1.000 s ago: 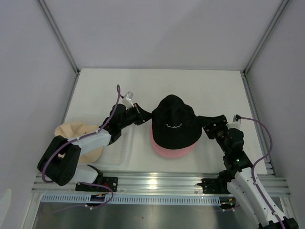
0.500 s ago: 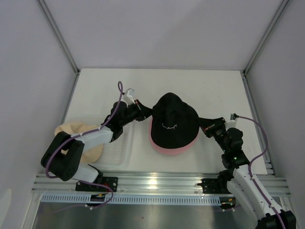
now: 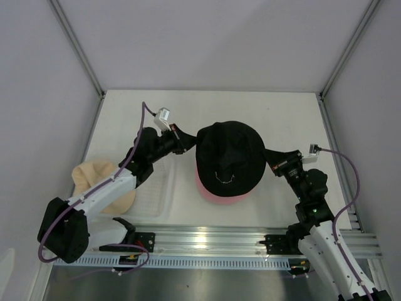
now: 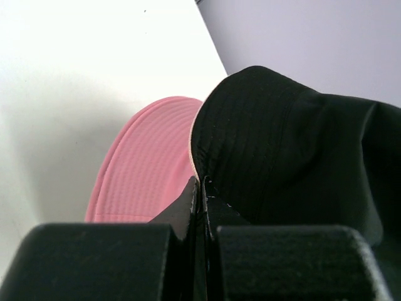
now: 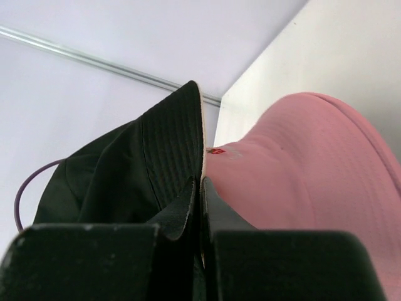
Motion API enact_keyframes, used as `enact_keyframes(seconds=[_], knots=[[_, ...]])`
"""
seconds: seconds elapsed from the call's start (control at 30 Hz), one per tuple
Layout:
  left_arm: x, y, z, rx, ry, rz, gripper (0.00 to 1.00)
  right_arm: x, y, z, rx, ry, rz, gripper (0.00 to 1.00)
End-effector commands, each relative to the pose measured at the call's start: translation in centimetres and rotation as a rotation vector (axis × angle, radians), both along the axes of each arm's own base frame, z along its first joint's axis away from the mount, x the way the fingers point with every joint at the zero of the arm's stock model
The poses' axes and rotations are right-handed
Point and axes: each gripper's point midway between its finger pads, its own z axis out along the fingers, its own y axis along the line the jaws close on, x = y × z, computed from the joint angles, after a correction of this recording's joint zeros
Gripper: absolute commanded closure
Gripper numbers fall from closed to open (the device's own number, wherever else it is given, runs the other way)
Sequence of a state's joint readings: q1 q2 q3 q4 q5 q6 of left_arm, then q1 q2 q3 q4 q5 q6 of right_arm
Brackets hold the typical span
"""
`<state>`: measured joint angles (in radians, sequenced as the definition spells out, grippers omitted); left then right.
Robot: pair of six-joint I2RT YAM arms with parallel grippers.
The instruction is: Stack the hats
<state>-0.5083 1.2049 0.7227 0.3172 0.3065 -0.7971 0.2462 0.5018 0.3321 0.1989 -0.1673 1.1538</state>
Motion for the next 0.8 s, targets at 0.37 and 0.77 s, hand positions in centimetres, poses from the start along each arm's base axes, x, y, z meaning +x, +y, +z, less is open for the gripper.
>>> enact_keyframes(seconds=[0.37, 0.77], knots=[[-1.5, 1.7, -1.3, 0.049, 0.013, 0.036, 0.99, -0.6, -1.7, -2.9, -0.124, 0.067, -0.073, 1.00], [1.4, 0.6, -9.0, 0.119, 0.186, 0.076, 0.99, 1.5, -2.8, -9.1, -0.282, 0.207, -0.129, 1.00]])
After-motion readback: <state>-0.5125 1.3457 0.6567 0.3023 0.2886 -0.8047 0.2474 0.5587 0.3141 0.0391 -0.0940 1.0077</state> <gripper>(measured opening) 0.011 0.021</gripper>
